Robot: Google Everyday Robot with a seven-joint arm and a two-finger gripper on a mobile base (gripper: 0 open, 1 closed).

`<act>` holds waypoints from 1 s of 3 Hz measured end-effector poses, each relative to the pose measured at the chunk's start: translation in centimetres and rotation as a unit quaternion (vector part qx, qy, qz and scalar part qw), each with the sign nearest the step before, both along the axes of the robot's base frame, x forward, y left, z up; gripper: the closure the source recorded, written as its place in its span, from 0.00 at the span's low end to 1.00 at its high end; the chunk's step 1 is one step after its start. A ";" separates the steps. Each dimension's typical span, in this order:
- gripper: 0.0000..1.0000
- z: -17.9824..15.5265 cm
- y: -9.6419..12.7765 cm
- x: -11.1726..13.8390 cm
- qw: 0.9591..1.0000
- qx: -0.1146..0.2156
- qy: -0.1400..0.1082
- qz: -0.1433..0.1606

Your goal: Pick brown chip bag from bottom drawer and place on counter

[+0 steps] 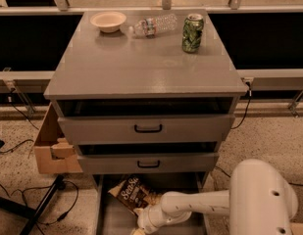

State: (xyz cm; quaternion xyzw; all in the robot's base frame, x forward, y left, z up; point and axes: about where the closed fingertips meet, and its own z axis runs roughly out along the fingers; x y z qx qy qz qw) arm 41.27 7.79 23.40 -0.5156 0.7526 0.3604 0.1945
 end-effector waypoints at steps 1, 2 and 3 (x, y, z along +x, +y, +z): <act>0.00 -3.1 1.0 4.3 1.000 0.017 -0.016 -0.013; 0.00 -3.9 -0.4 9.8 0.998 0.008 -0.039 -0.042; 0.00 -3.7 -0.7 11.3 0.998 0.007 -0.048 -0.051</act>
Offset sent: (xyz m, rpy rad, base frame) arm 0.1748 -0.0280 -0.0416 -0.0145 -0.1457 -0.1645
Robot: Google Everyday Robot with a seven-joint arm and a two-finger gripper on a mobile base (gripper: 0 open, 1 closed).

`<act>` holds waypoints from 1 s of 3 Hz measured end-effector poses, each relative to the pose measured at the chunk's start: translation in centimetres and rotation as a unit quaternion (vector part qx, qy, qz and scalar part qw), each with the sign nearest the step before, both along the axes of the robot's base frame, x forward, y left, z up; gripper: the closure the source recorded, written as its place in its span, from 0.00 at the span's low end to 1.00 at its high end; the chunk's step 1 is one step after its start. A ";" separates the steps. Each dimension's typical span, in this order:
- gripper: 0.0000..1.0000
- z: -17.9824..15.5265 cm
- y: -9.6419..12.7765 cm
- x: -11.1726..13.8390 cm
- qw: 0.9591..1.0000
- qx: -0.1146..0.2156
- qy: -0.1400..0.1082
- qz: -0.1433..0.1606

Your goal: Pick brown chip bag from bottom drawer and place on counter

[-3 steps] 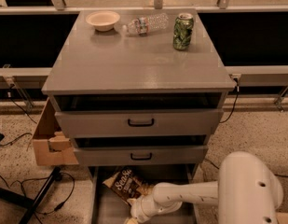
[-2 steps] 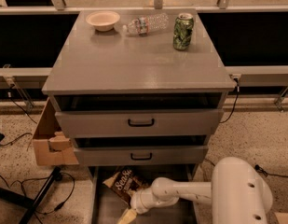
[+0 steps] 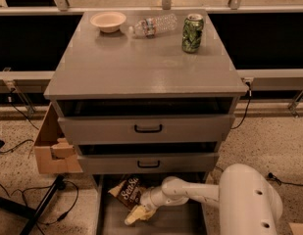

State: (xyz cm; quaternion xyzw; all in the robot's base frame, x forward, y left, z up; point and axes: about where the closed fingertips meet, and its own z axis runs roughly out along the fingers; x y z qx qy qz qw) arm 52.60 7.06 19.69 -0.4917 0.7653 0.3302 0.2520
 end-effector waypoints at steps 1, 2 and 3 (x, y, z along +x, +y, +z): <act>0.00 1.0 -0.6 0.3 1.000 0.013 -0.025 -0.002; 0.00 3.4 -1.7 0.9 0.997 0.009 -0.074 -0.005; 0.00 4.1 -2.6 1.6 0.993 -0.003 -0.114 -0.013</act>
Offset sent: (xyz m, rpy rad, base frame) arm 0.0179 -0.0352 0.0665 0.0046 -0.2740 -0.0236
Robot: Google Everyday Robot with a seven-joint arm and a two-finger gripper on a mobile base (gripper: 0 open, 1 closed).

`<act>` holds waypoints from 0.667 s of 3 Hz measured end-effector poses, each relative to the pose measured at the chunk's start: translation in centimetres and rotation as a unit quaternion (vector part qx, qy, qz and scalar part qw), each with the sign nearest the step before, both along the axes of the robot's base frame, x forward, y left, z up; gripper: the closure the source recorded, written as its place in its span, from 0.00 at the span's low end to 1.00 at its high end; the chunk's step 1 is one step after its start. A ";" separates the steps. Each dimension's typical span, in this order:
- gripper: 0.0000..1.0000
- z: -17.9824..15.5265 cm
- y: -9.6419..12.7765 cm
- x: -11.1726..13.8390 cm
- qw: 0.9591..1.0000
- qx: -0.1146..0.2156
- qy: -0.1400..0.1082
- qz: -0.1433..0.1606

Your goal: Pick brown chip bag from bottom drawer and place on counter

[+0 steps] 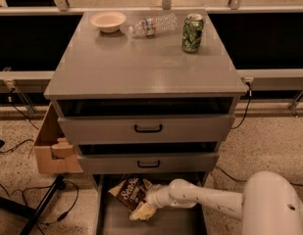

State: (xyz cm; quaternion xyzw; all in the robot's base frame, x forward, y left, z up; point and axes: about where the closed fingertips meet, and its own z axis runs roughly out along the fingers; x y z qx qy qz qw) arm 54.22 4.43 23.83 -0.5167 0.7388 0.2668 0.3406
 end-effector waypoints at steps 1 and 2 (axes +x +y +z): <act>0.00 -1.6 -0.7 1.5 0.999 -0.028 -0.016 -0.025; 0.00 -4.6 -1.6 3.3 0.996 -0.070 -0.015 -0.054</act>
Offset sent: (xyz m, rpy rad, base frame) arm 0.0508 -0.0261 -0.0564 -0.1999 -0.0630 -0.1508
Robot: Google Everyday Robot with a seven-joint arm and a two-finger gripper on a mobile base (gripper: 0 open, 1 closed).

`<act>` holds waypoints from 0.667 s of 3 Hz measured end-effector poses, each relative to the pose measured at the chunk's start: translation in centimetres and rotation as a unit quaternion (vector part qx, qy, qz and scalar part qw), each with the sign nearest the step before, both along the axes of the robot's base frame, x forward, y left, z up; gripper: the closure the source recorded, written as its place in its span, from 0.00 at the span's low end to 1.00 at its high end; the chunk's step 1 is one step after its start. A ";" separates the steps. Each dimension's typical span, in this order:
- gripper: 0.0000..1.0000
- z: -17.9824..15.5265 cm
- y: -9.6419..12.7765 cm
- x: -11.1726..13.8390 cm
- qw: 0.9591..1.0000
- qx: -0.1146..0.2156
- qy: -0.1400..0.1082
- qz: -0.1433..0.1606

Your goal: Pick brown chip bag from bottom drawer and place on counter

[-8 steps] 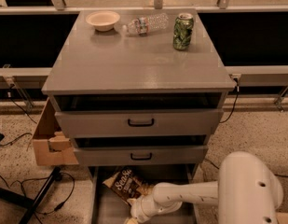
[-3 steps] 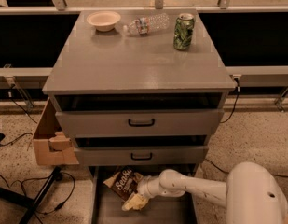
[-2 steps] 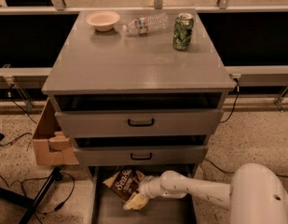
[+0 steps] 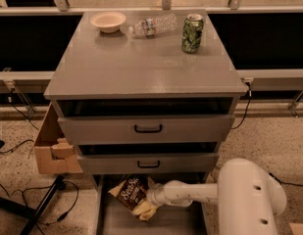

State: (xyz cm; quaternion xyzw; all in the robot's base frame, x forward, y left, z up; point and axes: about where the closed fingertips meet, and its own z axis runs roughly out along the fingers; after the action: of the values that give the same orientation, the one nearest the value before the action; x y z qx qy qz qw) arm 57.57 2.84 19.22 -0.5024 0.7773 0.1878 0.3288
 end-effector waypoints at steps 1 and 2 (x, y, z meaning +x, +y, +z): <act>0.00 -2.5 -0.9 1.9 0.999 -0.023 0.018 -0.021; 0.16 -5.6 -1.8 2.5 0.997 -0.042 0.054 -0.040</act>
Offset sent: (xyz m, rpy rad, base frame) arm 0.0324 -0.0347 -0.0951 -0.1366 0.2079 -0.1375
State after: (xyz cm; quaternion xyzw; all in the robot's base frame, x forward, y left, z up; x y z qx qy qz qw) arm 60.09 1.00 13.62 -0.4732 0.8208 0.1681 0.2721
